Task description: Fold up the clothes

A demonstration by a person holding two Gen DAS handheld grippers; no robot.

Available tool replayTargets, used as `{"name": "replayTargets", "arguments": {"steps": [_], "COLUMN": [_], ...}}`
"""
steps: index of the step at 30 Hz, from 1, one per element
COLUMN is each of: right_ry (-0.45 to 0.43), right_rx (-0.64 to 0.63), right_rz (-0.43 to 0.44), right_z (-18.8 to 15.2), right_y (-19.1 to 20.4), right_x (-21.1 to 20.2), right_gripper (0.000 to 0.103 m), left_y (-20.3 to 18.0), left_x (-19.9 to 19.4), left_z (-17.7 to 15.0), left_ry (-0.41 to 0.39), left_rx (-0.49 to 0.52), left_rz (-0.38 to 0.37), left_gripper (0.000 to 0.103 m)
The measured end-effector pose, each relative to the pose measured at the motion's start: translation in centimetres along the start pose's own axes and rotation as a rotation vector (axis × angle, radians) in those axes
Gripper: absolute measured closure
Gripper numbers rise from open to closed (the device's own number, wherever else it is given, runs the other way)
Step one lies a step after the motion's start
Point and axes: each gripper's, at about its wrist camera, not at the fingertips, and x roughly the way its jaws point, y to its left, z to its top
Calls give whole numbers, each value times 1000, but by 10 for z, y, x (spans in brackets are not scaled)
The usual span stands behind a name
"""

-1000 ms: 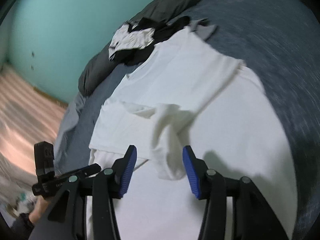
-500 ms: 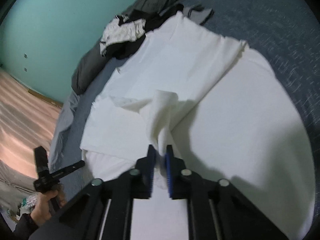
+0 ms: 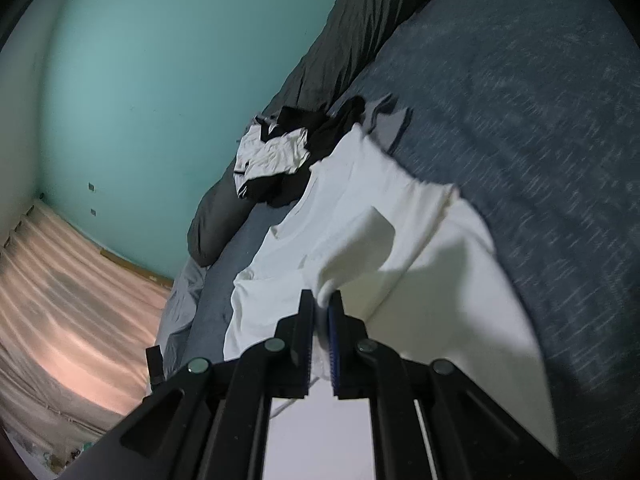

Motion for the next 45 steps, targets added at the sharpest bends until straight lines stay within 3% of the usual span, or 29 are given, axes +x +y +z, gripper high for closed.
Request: {"name": "replayTargets", "arguments": {"steps": [10, 20, 26, 28, 29, 30, 35, 41, 45], "right_ry": [-53, -40, -34, -32, -31, -29, -13, 20, 36], "right_rx": [-9, -9, -20, -24, -26, -26, -18, -45, -48], "right_rz": [-20, -41, -49, -52, -53, -53, -48, -62, -68], "right_z": [5, 4, 3, 3, 3, 3, 1, -3, -5], "right_y": [-7, -9, -8, -8, -8, -8, -8, -4, -6], "right_x": [-21, -20, -19, -18, -18, -18, -14, -9, -8], "right_gripper": [97, 97, 97, 97, 97, 97, 97, 97, 97], "left_y": [-24, -35, -44, -45, -46, -44, -24, 14, 28], "left_x": [3, -11, 6, 13, 14, 11, -9, 5, 3], "left_z": [9, 10, 17, 20, 21, 22, 23, 20, 15], "left_ry": [-1, -42, -11, -2, -3, -15, -86, -31, -35], "left_rx": [135, 130, 181, 193, 206, 208, 163, -61, -158], "left_rz": [60, -10, 25, 29, 35, 38, 51, -95, -152], "left_gripper": [66, 66, 66, 73, 89, 96, 98, 97, 91]}}
